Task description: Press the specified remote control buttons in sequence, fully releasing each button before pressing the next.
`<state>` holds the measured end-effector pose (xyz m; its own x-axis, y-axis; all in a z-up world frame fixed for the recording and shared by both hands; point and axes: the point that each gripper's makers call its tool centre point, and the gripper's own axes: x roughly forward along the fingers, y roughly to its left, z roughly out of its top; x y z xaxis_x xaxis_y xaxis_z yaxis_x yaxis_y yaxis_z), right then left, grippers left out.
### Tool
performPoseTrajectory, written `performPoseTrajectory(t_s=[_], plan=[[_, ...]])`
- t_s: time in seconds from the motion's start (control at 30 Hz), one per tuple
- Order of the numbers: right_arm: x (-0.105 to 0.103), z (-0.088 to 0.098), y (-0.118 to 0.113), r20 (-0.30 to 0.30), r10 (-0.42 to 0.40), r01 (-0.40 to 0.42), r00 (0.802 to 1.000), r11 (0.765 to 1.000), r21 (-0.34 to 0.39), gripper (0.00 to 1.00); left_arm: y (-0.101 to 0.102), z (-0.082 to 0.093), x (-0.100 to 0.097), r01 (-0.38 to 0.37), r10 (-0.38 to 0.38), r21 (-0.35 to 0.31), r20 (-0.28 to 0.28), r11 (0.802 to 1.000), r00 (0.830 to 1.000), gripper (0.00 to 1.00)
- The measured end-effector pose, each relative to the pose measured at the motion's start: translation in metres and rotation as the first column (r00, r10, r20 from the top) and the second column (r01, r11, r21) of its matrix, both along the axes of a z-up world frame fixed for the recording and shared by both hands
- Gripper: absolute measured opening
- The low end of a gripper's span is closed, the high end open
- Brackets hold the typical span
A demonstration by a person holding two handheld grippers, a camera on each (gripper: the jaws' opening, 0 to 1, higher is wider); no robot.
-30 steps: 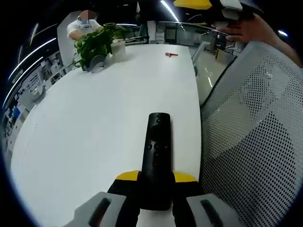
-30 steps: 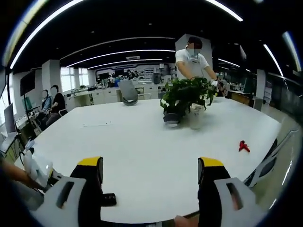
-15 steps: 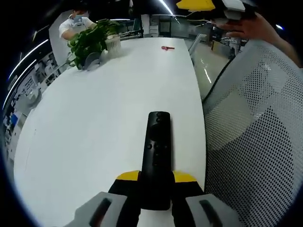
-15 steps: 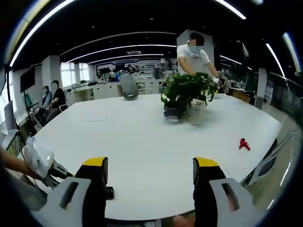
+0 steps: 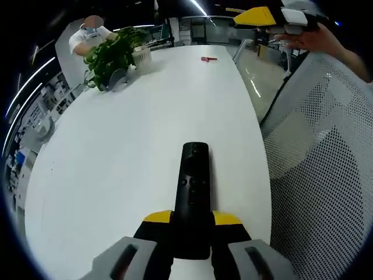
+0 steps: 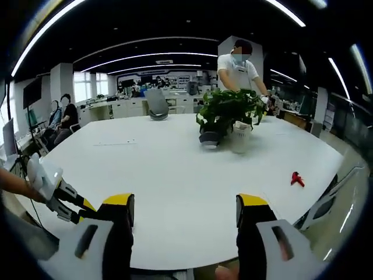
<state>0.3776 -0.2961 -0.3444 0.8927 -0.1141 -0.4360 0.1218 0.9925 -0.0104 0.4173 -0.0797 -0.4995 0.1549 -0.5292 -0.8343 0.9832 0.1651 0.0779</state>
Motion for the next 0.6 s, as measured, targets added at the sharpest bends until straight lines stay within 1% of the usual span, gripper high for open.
performPoseTrajectory(t_s=[0.13, 0.23, 0.4, 0.47, 0.5, 0.6], plan=[[0.0, -0.001, -0.001, -0.008, -0.003, 0.003, 1.0, 1.0, -0.004, 0.74, 0.003, 0.004, 0.009, -0.001, 0.001, 0.002, 0.007, 1.0, 1.0, 0.22], [0.0, -0.002, -0.001, -0.015, -0.001, 0.001, 1.0, 1.0, -0.006, 0.74, 0.004, 0.008, 0.016, -0.005, 0.005, -0.01, 0.011, 1.0, 1.0, 0.22], [-0.001, -0.003, -0.002, -0.02, -0.01, 0.01, 1.0, 1.0, -0.01, 0.74, 0.007, 0.008, 0.03, -0.013, 0.013, -0.009, 0.012, 1.0, 1.0, 0.22], [-0.001, -0.004, -0.002, -0.025, -0.01, 0.009, 1.0, 1.0, -0.009, 0.74, 0.008, 0.009, 0.035, -0.012, 0.012, -0.003, 0.021, 1.0, 1.0, 0.22], [-0.001, -0.005, -0.002, -0.028, -0.009, 0.008, 1.0, 1.0, -0.012, 0.74, 0.01, 0.009, 0.041, -0.014, 0.014, 0.002, 0.03, 1.0, 0.999, 0.22], [-0.001, -0.005, -0.002, -0.032, -0.007, 0.006, 0.999, 1.0, -0.014, 0.74, 0.013, 0.011, 0.05, -0.028, 0.028, 0.0, 0.032, 1.0, 0.999, 0.22]])
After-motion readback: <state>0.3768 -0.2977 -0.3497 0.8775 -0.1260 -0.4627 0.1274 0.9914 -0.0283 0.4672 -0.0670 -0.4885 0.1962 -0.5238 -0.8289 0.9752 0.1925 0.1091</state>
